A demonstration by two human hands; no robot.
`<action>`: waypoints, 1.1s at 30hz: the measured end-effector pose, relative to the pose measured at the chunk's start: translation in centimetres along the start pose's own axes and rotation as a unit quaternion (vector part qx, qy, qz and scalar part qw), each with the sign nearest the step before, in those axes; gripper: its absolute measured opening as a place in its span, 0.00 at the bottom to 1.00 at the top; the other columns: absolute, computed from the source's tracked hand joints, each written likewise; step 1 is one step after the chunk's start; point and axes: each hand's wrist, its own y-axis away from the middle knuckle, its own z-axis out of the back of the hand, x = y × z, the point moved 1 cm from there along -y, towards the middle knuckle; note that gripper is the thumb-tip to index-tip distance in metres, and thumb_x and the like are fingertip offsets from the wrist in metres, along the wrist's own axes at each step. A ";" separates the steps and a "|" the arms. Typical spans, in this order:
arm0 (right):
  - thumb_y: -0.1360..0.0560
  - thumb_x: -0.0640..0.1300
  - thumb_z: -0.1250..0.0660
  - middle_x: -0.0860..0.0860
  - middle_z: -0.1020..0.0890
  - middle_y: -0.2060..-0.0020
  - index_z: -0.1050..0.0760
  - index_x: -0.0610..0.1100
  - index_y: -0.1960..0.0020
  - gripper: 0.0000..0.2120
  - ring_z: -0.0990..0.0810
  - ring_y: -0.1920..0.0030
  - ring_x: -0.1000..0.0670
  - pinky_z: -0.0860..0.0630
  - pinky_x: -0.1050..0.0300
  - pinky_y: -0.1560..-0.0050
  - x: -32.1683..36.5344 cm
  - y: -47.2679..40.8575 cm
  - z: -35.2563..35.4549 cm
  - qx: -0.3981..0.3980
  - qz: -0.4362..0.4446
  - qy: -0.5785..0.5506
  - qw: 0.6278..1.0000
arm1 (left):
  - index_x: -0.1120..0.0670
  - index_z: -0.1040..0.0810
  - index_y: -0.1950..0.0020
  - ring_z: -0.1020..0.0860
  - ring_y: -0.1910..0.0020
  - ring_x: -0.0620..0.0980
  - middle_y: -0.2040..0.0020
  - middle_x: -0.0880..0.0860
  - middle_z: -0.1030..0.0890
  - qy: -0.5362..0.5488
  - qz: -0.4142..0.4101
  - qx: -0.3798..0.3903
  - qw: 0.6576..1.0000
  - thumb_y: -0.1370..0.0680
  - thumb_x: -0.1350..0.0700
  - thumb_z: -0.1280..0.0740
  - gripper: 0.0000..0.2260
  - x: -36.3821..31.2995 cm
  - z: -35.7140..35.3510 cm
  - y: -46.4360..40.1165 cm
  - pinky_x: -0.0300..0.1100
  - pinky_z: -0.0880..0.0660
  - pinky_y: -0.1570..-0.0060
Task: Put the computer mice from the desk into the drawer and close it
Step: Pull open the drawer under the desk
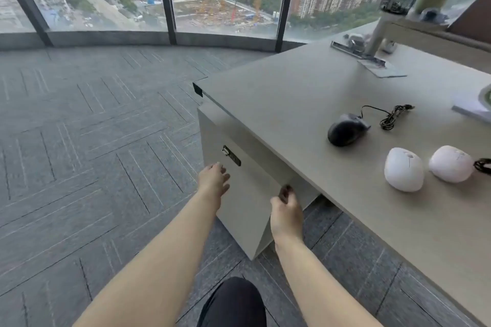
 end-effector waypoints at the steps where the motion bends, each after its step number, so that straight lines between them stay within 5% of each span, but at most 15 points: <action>1: 0.23 0.37 0.42 0.47 0.26 0.33 0.35 0.44 0.26 0.25 0.26 0.38 0.48 0.33 0.57 0.42 0.1 -0.4 -0.2 -0.005 0.006 -0.008 1.000 | 0.58 0.28 0.38 0.22 0.45 0.54 0.44 0.55 0.25 0.006 0.009 -0.004 1.000 0.20 0.56 0.42 0.13 -0.3 -0.7 -0.8 0.50 0.25 0.41; 4: 0.24 0.37 0.42 0.52 0.22 0.39 0.29 0.44 0.31 0.22 0.24 0.46 0.51 0.28 0.56 0.44 -0.6 -1.1 -0.7 -0.014 0.007 -0.002 1.000 | 0.59 0.32 0.30 0.21 0.45 0.56 0.47 0.54 0.25 0.012 0.016 -0.017 1.000 0.20 0.53 0.42 0.19 -0.9 -2.5 -3.2 0.50 0.23 0.43; 7: 0.27 0.39 0.41 0.50 0.17 0.43 0.25 0.47 0.36 0.21 0.18 0.47 0.49 0.21 0.49 0.44 -1.9 -1.5 -1.2 -0.024 0.009 0.024 0.999 | 0.59 0.26 0.38 0.19 0.50 0.58 0.53 0.54 0.22 -0.023 0.005 -0.059 0.998 0.22 0.50 0.41 0.18 -0.3 -3.3 -5.8 0.52 0.20 0.49; 11: 0.28 0.39 0.41 0.51 0.17 0.44 0.24 0.47 0.37 0.20 0.18 0.46 0.52 0.20 0.51 0.45 -2.3 -2.3 -1.3 -0.027 0.008 0.024 0.999 | 0.59 0.26 0.43 0.21 0.48 0.60 0.45 0.59 0.22 -0.014 0.001 -0.083 0.996 0.22 0.54 0.39 0.12 0.2 -4.1 -8.1 0.54 0.19 0.57; 18: 0.27 0.33 0.42 0.50 0.17 0.45 0.22 0.44 0.39 0.20 0.19 0.42 0.53 0.22 0.58 0.46 -3.1 -2.4 0.3 0.016 0.013 0.045 0.999 | 0.62 0.25 0.42 0.24 0.51 0.58 0.47 0.59 0.24 0.011 -0.007 -0.081 0.997 0.21 0.58 0.39 0.12 1.3 -4.4 -8.8 0.58 0.19 0.53; 22: 0.25 0.33 0.40 0.53 0.15 0.48 0.20 0.47 0.42 0.18 0.18 0.45 0.55 0.23 0.57 0.41 -3.1 -0.1 0.7 0.060 0.021 0.059 0.996 | 0.62 0.25 0.42 0.23 0.48 0.58 0.45 0.59 0.22 -0.018 -0.009 -0.093 0.995 0.21 0.57 0.39 0.12 1.9 -1.1 -8.2 0.59 0.20 0.49; 26: 0.27 0.32 0.41 0.54 0.13 0.56 0.18 0.53 0.57 0.20 0.16 0.50 0.53 0.20 0.56 0.46 -4.2 2.7 0.1 0.125 0.000 0.069 0.990 | 0.61 0.27 0.40 0.24 0.45 0.57 0.43 0.58 0.24 -0.027 0.000 -0.088 0.996 0.21 0.56 0.39 0.13 2.5 4.3 -6.6 0.61 0.21 0.49; 33: 0.26 0.32 0.41 0.49 0.13 0.58 0.16 0.51 0.60 0.20 0.16 0.52 0.48 0.20 0.54 0.51 -6.2 8.4 -3.2 0.265 0.003 0.113 0.958 | 0.61 0.25 0.39 0.20 0.50 0.55 0.43 0.58 0.19 -0.012 -0.017 -0.121 0.992 0.20 0.55 0.40 0.14 2.6 14.7 -2.5 0.49 0.19 0.68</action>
